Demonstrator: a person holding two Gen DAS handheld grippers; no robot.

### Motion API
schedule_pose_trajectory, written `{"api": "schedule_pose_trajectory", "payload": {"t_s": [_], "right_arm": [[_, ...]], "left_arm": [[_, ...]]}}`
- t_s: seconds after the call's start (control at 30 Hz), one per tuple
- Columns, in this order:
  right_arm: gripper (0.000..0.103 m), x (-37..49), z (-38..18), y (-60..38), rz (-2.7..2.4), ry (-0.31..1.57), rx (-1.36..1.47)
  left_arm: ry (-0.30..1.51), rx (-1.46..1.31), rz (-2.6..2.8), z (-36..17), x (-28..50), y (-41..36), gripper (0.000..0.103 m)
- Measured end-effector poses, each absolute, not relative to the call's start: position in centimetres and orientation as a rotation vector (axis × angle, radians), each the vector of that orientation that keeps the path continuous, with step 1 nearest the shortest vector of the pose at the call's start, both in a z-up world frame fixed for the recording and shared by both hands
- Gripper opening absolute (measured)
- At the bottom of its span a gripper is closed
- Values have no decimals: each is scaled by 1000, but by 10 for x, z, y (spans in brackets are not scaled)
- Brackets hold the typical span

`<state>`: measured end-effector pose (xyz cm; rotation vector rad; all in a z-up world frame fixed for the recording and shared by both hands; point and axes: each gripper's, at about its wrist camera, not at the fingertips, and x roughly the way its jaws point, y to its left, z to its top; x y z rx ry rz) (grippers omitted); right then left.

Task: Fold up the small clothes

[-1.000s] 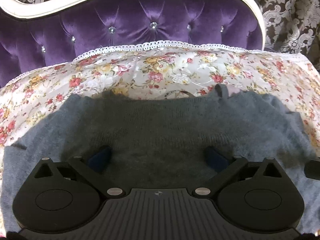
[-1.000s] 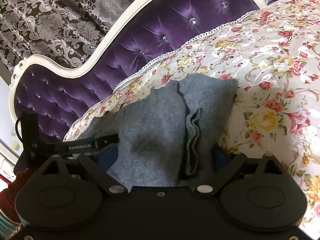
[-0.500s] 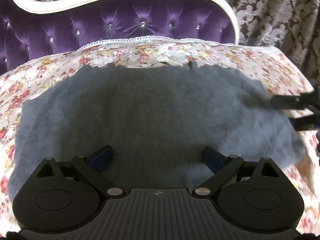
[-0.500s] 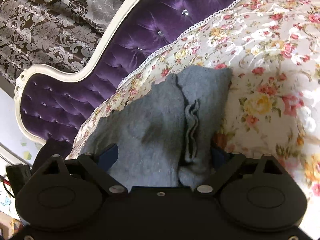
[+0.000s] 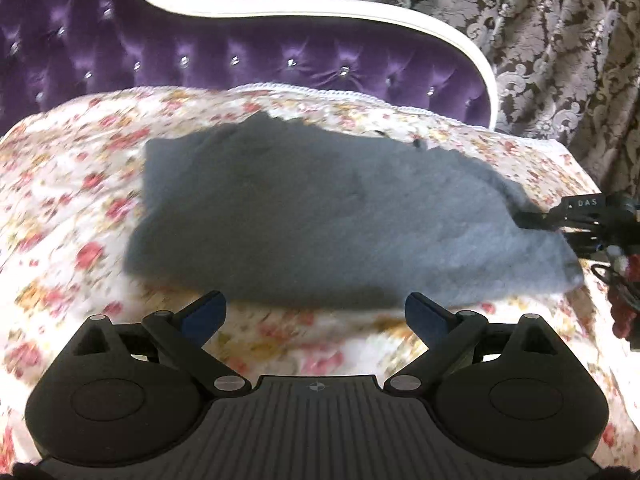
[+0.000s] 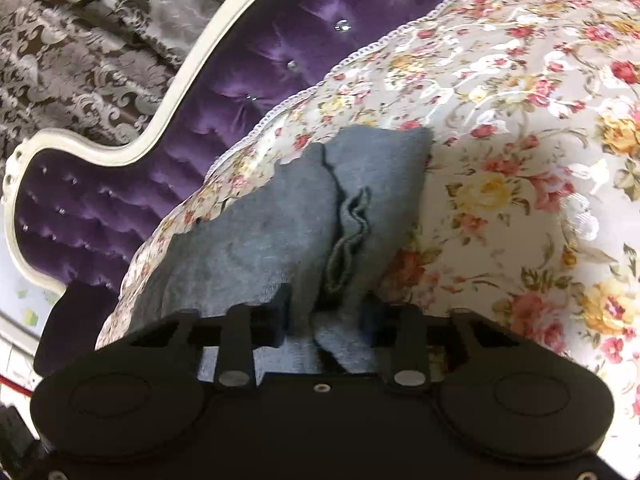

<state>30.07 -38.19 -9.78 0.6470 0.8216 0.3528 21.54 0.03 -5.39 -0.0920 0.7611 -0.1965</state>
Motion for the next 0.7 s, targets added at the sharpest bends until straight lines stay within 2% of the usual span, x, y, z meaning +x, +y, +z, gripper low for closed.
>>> {"api": "schedule_pose_trajectory", "payload": {"t_s": [0.13, 0.47, 0.7], "right_arm": [[28, 297, -87, -370, 312, 816, 576], [26, 304, -1, -296, 378, 726, 407], [26, 323, 20, -187, 523, 732, 281]], "left_arm": [[764, -130, -200, -55, 205, 16, 97], [757, -237, -218, -57, 186, 50, 97], [766, -286, -219, -64, 176, 68, 97]]}}
